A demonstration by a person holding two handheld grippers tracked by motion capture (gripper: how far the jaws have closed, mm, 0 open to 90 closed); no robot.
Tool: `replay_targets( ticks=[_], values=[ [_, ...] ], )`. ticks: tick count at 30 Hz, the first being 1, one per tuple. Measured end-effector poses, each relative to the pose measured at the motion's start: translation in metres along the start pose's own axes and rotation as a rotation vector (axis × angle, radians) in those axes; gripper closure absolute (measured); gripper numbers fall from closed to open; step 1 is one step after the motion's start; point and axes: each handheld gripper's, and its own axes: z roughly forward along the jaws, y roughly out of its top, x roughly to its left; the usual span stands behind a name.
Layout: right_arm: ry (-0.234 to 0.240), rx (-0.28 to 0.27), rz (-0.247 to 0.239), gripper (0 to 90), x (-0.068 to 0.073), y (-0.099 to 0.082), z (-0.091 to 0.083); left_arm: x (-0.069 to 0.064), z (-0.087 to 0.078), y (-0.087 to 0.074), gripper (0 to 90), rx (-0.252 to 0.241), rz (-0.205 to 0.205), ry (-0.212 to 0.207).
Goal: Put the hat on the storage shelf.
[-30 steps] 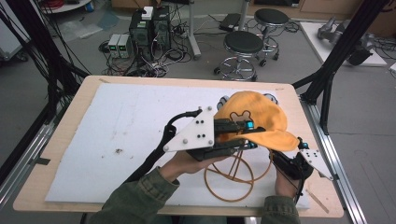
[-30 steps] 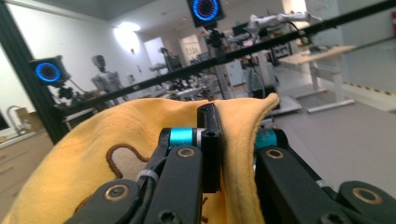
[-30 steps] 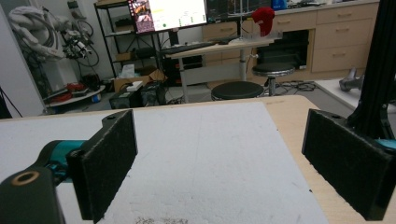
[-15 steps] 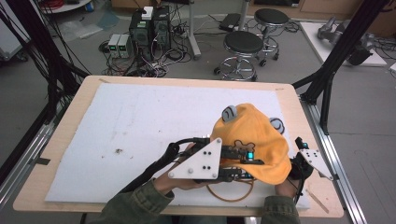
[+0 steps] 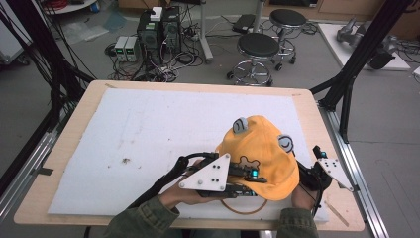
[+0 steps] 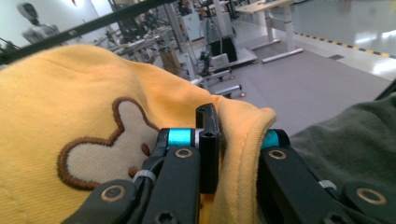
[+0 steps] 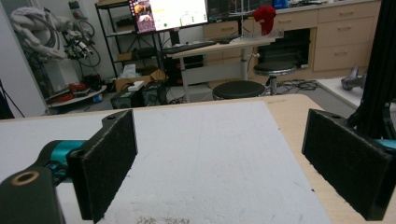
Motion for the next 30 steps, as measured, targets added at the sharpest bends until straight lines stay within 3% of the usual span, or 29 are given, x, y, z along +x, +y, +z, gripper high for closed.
replay_targets(
  ticks=[7,13,17,28,30],
  values=[
    [0.001,0.007,0.007,9.0,0.001,0.0,0.0,-0.001,-0.002,-0.004,84.7,0.025,-0.011,-0.032],
    [0.0,0.003,0.002,9.0,0.0,0.0,0.0,-0.002,-0.002,-0.004,82.2,0.031,-0.01,-0.03],
    [-0.011,0.001,-0.003,9.0,0.0,0.0,0.0,-0.003,-0.003,-0.003,73.8,0.029,0.021,-0.012],
    [-0.035,-0.015,-0.009,9.1,0.001,0.001,-0.002,-0.005,-0.013,0.003,59.9,0.032,0.031,0.029],
    [-0.039,-0.017,-0.008,9.1,0.001,0.001,-0.003,-0.007,-0.015,0.005,52.2,0.041,0.029,0.03]
  ],
)
